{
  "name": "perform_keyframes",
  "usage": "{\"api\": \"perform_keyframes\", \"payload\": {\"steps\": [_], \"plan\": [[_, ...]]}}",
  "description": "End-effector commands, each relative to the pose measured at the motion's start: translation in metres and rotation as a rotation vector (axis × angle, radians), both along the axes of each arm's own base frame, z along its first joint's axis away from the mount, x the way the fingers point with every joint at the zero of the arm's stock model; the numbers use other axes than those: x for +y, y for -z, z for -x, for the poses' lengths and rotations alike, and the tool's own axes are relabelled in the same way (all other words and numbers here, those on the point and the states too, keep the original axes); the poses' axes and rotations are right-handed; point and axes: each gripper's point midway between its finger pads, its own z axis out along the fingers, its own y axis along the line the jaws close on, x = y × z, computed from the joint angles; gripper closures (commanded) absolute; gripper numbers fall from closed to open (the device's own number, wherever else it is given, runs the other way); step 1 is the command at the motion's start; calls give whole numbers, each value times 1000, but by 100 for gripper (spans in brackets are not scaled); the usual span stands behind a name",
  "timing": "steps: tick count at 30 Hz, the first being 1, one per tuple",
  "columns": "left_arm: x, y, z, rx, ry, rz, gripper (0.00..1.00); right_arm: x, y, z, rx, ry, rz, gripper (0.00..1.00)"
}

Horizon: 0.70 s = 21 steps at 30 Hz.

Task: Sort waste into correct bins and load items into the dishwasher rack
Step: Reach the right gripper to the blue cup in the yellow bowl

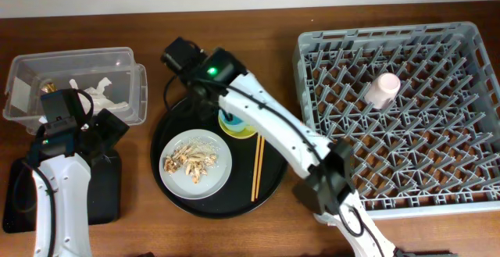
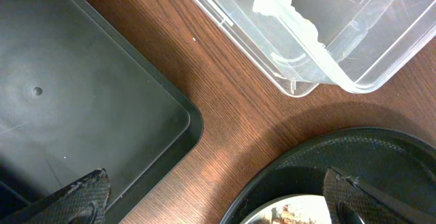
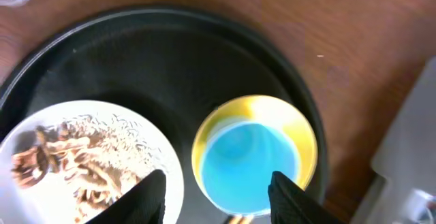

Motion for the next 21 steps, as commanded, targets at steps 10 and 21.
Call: {"api": "perform_keyframes", "payload": {"steps": [10,21], "plan": [[4,-7,-4,-17,1,-14,1,-10,66,16,186,86,-5,55],[4,-7,-4,-17,0,-14,1,7,92,31,189,42,5,69]]}}
